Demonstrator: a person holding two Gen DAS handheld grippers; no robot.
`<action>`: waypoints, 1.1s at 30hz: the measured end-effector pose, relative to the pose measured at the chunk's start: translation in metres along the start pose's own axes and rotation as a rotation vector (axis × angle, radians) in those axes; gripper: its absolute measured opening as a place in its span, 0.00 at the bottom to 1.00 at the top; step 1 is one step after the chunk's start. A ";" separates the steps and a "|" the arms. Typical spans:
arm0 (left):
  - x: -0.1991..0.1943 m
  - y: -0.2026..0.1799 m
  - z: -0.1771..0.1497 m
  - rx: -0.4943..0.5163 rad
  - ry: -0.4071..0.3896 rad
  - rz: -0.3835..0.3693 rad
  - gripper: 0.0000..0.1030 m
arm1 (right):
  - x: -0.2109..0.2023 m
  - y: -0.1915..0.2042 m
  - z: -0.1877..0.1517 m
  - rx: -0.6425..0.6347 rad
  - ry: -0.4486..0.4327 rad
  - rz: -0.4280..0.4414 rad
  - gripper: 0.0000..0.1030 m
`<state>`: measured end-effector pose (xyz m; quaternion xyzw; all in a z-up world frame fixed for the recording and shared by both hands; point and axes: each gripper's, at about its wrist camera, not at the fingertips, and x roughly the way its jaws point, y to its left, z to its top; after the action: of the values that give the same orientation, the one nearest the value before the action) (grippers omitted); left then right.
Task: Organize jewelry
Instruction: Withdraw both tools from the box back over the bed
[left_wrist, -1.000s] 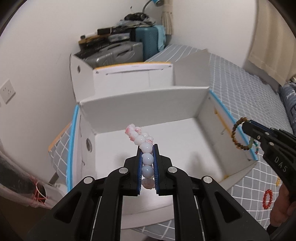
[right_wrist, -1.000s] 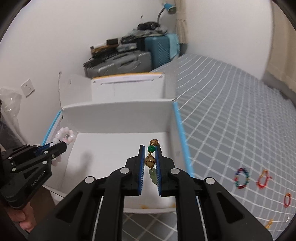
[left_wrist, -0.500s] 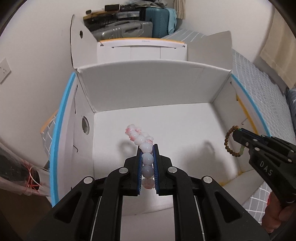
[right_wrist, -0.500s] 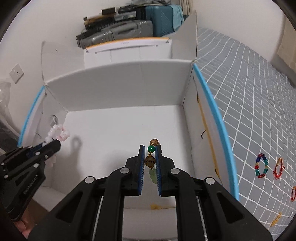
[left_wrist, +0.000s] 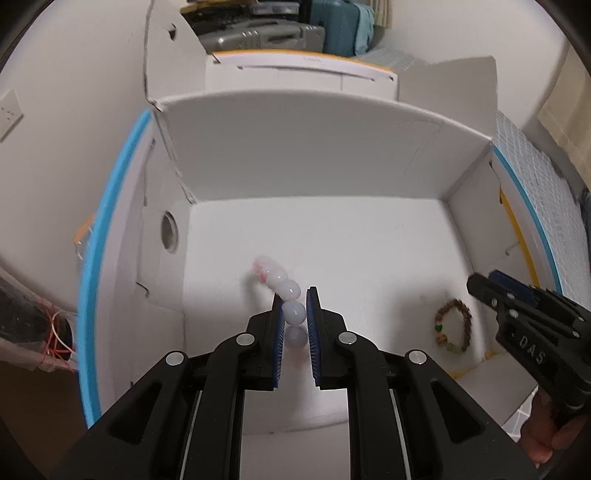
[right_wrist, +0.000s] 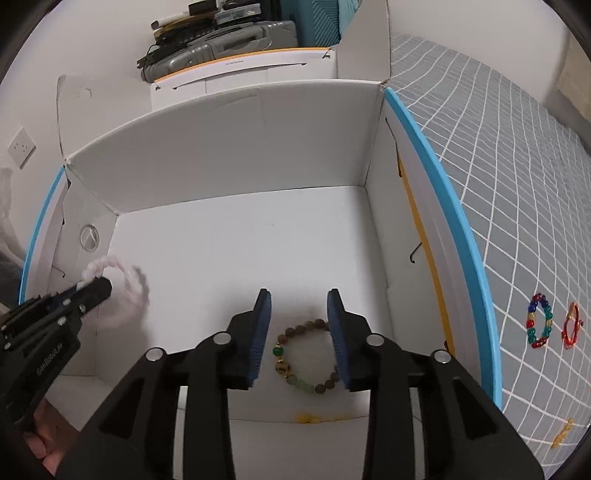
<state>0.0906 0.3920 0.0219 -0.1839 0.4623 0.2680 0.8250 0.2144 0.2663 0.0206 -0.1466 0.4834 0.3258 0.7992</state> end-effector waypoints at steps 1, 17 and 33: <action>-0.001 -0.002 0.000 0.003 0.001 0.009 0.13 | -0.002 0.000 0.001 -0.010 -0.003 0.001 0.39; -0.046 -0.006 0.008 0.010 -0.112 0.037 0.74 | -0.055 -0.007 0.002 -0.006 -0.130 0.005 0.82; -0.127 -0.044 -0.023 0.105 -0.254 -0.059 0.87 | -0.171 -0.093 -0.057 0.112 -0.272 -0.132 0.86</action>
<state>0.0480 0.3097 0.1223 -0.1184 0.3620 0.2404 0.8928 0.1829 0.1008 0.1335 -0.0878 0.3775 0.2622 0.8838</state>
